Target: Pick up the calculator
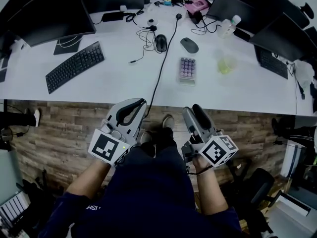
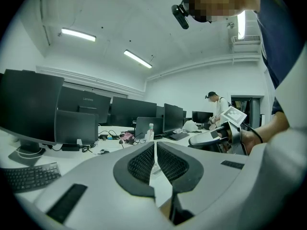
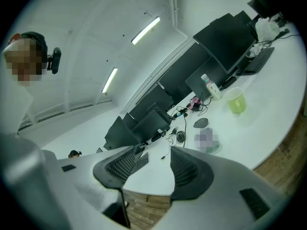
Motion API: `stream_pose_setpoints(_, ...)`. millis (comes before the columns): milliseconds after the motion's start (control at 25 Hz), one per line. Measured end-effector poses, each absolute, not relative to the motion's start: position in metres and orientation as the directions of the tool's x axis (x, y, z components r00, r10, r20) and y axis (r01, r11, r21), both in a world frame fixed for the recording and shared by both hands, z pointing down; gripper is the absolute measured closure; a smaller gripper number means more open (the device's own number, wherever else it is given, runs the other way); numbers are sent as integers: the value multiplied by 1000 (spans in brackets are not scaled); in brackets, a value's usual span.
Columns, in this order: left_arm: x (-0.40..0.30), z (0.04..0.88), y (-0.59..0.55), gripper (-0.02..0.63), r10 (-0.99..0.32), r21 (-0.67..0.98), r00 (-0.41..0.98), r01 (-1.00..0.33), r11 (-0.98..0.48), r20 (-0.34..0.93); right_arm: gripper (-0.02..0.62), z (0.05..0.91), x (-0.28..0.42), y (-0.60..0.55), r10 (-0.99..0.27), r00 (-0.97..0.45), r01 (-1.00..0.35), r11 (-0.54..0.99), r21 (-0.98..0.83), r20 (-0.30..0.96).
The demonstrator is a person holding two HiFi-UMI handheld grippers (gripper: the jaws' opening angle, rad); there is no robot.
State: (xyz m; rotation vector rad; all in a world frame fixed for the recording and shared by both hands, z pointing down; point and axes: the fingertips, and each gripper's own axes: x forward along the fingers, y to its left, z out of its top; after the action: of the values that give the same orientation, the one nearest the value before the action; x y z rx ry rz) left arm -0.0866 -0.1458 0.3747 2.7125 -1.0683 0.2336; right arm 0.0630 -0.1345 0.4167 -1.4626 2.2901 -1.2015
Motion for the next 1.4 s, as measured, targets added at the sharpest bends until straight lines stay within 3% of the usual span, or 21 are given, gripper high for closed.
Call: stream_pose_setpoints(1400, -19, 468, -229, 565, -613, 209, 662, -734, -646, 431, 367, 577, 112, -220, -716, -572, -488, -95, -868, 400)
